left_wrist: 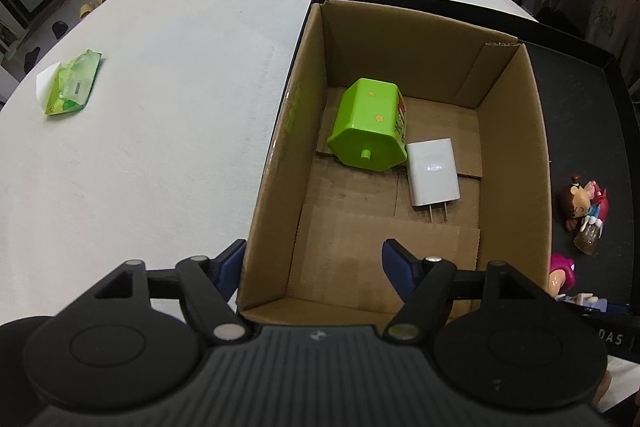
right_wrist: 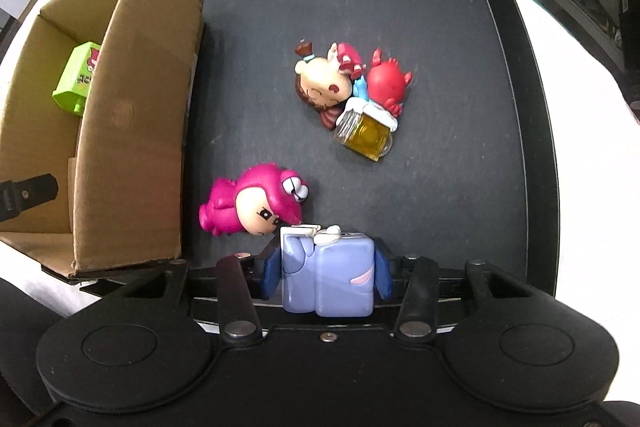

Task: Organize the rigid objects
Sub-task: 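Lift the lavender cube with the right gripper and release it in the box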

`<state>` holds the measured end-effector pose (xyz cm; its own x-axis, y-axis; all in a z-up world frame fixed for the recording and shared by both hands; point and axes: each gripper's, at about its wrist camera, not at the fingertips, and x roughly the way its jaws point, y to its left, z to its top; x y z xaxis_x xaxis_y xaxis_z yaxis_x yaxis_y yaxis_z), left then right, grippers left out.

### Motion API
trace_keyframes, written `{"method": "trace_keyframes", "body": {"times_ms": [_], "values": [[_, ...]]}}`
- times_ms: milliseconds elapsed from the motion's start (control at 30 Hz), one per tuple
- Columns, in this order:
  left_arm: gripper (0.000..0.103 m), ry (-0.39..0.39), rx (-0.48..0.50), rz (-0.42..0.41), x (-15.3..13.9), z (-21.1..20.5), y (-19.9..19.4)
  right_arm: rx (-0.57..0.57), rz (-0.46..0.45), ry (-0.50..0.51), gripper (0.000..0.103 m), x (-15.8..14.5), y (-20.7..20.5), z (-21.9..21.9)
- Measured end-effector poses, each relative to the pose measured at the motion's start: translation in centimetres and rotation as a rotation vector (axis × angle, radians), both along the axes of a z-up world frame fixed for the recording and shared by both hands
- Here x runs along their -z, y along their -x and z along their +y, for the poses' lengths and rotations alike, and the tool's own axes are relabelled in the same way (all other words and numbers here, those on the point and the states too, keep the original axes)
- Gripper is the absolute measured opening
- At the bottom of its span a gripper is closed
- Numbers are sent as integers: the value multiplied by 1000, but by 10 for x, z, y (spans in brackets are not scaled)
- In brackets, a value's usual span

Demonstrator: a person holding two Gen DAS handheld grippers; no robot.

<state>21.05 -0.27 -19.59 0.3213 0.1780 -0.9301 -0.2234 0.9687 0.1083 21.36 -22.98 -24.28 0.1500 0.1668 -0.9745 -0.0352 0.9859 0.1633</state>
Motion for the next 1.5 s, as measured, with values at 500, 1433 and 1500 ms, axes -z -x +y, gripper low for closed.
{"method": "trace_keyframes", "body": {"times_ms": [500,1433,1500], "values": [[72,27,-2,-9,-2,5,1,50,-107,-7,44,-35,-2,-8],[62,168,-37,-124,-5,54,16,-25,-351,-52,44,-128,-21,70],[58,184,-40,-124,-3,56,16,-45,-357,-60,44,-133,-23,79]]}}
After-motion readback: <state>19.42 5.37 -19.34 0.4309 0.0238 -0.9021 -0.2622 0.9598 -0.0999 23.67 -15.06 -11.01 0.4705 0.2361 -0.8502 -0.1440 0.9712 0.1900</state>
